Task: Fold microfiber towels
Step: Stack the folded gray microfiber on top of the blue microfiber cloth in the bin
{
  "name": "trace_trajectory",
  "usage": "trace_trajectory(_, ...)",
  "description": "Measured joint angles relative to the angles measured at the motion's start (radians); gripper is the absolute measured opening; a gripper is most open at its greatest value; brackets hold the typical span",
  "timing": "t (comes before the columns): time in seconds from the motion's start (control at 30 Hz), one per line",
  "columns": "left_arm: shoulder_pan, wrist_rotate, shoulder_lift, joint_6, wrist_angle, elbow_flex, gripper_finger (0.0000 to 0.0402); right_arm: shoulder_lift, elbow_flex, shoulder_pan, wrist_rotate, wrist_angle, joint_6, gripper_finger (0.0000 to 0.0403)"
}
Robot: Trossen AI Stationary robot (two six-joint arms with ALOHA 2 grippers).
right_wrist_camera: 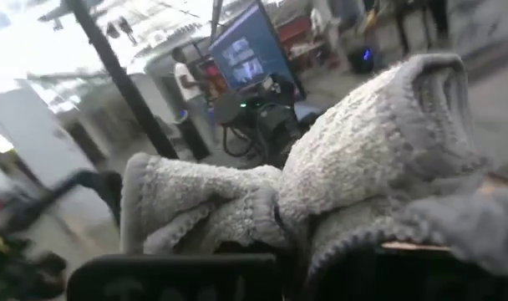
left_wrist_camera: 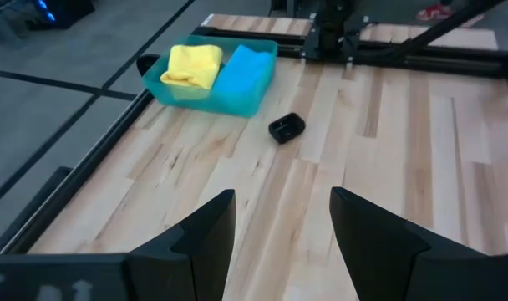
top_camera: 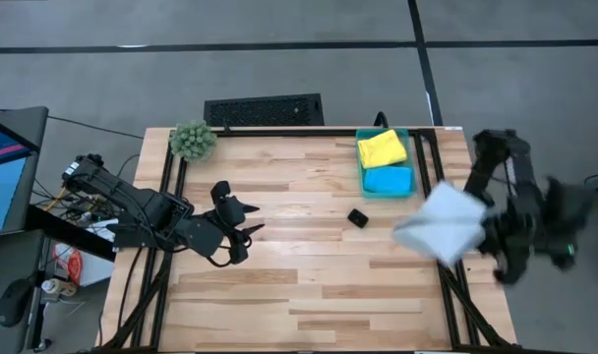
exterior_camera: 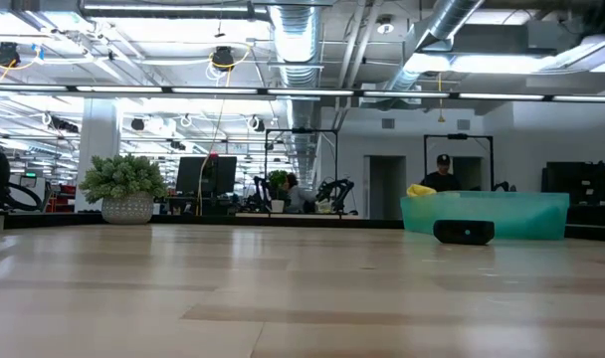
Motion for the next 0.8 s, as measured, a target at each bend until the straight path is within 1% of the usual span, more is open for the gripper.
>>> trace_trajectory(0.1, 0.000, 0.007, 0.000, -0.008, 0.027, 0.000, 0.0190, 0.170, 0.131, -0.061, 0.000, -0.056, -0.035, 0.0023)
trace_trajectory(0.2, 0.000, 0.011, 0.000, -0.017, 0.035, 0.000, 0.0190, 0.337, 0.260, -0.163, 0.000, -0.059, -0.101, 0.0023)
trace_trajectory(0.3, 0.000, 0.041, 0.000, -0.019, 0.040, 0.000, 0.0190, 0.484, 0.389, -0.288, 0.000, -0.060, -0.235, 0.0024)
trace_trajectory(0.4, 0.001, 0.071, 0.000, -0.026, 0.043, 0.000, 0.0190, 0.566, 0.484, -0.410, 0.000, -0.057, -0.397, 0.0023)
trace_trajectory(0.5, -0.001, 0.101, 0.000, -0.027, 0.043, 0.000, 0.0190, 0.571, 0.515, -0.548, 0.000, -0.055, -0.502, 0.0023)
trace_trajectory(0.6, -0.012, 0.111, 0.000, -0.029, 0.042, 0.000, 0.0190, 0.530, 0.493, -0.680, 0.002, -0.089, -0.501, 0.0023)
trace_trajectory(0.7, -0.032, 0.114, 0.000, -0.030, 0.040, 0.000, 0.0190, 0.444, 0.414, -0.736, -0.003, -0.093, -0.463, 0.0023)
trace_trajectory(0.77, -0.047, 0.114, 0.000, -0.030, 0.040, 0.000, 0.0190, 0.378, 0.327, -0.748, -0.061, -0.106, -0.401, 0.0023)
trace_trajectory(0.8, -0.054, 0.114, 0.000, -0.030, 0.040, 0.000, 0.0190, 0.351, 0.282, -0.751, -0.099, -0.129, -0.346, 0.0023)
